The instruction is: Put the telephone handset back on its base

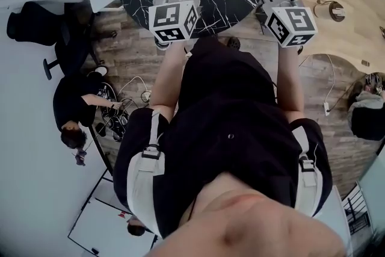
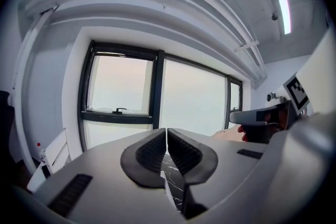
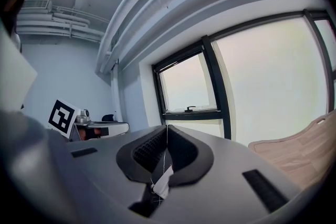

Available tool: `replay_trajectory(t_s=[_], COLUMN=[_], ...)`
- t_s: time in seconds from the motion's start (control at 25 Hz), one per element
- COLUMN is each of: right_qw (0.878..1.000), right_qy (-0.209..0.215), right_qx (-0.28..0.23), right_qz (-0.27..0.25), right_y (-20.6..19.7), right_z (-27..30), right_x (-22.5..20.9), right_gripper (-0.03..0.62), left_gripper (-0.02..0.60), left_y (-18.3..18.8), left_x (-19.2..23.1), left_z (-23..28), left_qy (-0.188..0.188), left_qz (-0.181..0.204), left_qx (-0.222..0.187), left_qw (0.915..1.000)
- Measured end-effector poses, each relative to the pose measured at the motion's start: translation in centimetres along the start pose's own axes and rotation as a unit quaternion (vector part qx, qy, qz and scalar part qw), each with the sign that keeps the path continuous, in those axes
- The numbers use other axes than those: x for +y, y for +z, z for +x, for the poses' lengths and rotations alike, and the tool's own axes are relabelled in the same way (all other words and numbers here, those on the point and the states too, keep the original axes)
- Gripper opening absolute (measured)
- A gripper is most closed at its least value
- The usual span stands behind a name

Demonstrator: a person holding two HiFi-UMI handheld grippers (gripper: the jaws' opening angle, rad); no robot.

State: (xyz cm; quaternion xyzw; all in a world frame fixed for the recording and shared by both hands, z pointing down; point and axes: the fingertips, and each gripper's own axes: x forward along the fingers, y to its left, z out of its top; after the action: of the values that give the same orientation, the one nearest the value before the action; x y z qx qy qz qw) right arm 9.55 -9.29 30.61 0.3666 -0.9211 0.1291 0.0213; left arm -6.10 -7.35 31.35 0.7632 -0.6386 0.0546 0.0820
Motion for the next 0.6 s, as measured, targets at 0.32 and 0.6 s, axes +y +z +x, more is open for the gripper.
replay_trajectory(t_s=[0.32, 0.6], right_qw=[1.0, 1.0], right_qy=[0.013, 0.02], right_qx=[-0.007, -0.007], right_qz=[-0.008, -0.014], right_y=[0.1, 0.0], right_z=[-2.5, -3.9], right_x=[-0.1, 0.2], right_gripper=[0.029, 0.029], left_gripper=[0.015, 0.015], left_y=[1.7, 1.0], left_x=[-3.4, -5.1], left_z=[-2.3, -2.6], left_qy=[-0.011, -0.019], left_qz=[0.003, 0.0], left_qx=[-0.025, -0.017], left_qw=[0.9996, 0.9997])
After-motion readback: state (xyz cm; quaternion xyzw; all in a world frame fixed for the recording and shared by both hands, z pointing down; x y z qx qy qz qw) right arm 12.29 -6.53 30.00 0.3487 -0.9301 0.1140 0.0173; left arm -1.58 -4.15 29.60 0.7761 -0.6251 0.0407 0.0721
